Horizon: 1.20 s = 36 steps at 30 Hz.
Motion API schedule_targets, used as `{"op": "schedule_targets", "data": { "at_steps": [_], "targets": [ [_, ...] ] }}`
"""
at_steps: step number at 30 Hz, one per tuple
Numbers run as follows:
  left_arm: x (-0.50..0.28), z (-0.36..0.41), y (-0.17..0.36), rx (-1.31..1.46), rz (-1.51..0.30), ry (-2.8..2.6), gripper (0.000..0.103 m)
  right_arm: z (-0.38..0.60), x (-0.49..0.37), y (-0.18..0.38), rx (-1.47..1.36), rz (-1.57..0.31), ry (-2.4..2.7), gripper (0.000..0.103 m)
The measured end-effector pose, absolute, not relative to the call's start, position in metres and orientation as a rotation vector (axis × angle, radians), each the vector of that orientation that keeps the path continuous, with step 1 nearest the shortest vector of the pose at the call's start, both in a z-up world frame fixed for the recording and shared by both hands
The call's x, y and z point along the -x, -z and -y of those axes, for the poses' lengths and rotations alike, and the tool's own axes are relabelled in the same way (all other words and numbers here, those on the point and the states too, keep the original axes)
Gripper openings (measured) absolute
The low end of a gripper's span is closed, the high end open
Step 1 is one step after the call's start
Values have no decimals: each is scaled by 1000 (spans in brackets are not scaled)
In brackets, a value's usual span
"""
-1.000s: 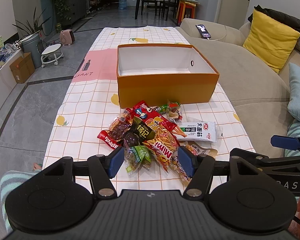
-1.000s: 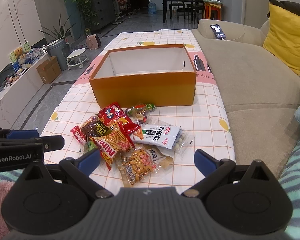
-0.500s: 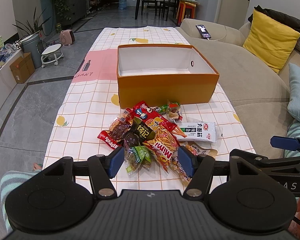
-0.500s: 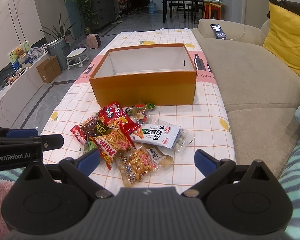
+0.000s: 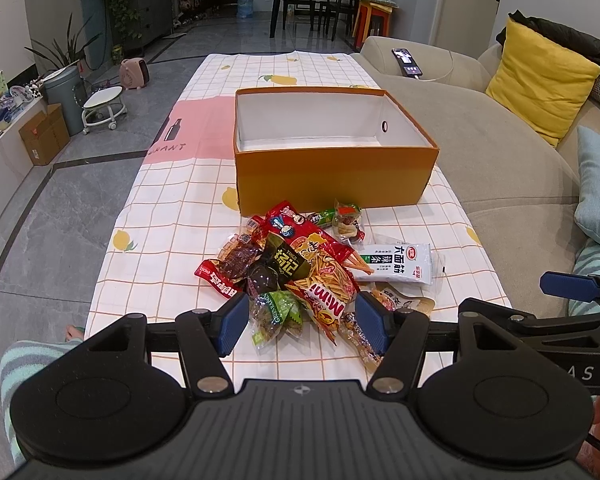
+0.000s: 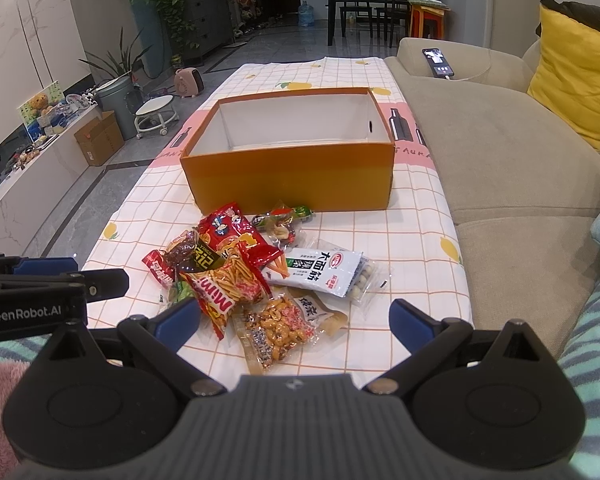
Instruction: Organize snacks
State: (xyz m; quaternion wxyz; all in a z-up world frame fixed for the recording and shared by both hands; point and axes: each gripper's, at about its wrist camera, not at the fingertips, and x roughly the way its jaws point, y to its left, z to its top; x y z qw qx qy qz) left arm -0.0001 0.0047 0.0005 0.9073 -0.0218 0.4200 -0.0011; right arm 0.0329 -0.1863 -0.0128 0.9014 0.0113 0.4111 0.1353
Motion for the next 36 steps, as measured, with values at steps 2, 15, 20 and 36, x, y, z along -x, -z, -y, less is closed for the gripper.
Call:
{"op": "schedule_targets", "data": {
  "at_steps": [2,15,20,36],
  "targets": [
    [0,-4,0,46,-869,9,72,185,-33,14,-24,-849,-279,98],
    [-35,-18,-4,81,-973,181,48,193,-67,19,-80,-868,-310,92],
    [-58,-13,7,35,-1010,261,55,189,-89,30,-98,-913,-356,76],
    [-118,5,74,-107,-1153,317,62,180,-139,101,9,-1103,-369,70]
  ]
}}
